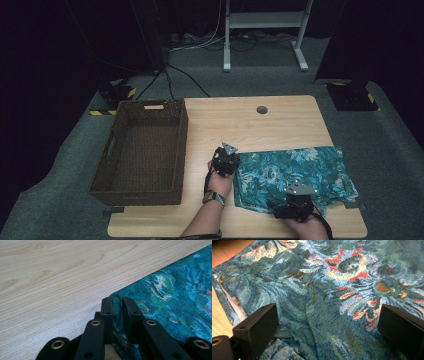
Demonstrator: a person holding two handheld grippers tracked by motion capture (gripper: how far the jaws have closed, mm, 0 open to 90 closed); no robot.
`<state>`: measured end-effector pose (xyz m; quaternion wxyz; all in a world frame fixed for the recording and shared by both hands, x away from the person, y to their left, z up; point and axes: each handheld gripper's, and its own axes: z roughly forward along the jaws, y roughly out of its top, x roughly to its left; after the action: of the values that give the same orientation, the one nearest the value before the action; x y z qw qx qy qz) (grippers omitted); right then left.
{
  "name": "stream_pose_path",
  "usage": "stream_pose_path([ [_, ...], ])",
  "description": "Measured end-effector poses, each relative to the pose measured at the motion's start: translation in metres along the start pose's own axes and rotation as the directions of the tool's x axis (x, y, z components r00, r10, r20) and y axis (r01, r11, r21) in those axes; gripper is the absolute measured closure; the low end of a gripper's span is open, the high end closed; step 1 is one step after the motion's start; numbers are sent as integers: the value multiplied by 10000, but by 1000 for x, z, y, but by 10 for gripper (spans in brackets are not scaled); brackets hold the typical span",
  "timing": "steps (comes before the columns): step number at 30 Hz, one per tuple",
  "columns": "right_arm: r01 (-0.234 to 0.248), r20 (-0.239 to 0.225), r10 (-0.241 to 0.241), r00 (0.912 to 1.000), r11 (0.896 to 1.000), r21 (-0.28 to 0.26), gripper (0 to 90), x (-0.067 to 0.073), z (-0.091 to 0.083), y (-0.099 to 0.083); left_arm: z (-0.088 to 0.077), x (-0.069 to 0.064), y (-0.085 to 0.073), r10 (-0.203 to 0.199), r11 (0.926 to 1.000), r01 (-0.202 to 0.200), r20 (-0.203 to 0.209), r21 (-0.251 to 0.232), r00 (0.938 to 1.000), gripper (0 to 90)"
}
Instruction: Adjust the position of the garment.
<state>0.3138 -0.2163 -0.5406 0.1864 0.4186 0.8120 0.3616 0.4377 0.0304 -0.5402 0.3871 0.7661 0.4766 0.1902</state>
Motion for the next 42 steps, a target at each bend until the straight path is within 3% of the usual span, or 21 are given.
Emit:
stream_pose_path([
  [4,25,-349,-31,9994,9998,-175,50,16,-1,1,0,-1,0,50,10000,-50,-18,7,10000,816],
  [7,188,-415,-199,9989,9995,-272,69,26,0,3,0,-1,0,45,10000,-45,-20,3,10000,816],
  [14,46,-557,-69,9984,9991,-419,136,45,5,11,0,-1,0,22,10000,-22,-2,-11,10000,816],
  [26,-75,-589,50,9982,9991,-420,253,66,18,18,0,-1,0,19,10000,-19,-25,-33,10000,815],
  [35,296,-767,-325,9965,9988,-383,365,88,30,27,0,0,0,-33,10000,34,36,-41,10000,814],
  [42,415,-743,-435,9963,9987,-281,391,100,36,32,0,0,0,-78,10000,78,58,-42,10000,813],
])
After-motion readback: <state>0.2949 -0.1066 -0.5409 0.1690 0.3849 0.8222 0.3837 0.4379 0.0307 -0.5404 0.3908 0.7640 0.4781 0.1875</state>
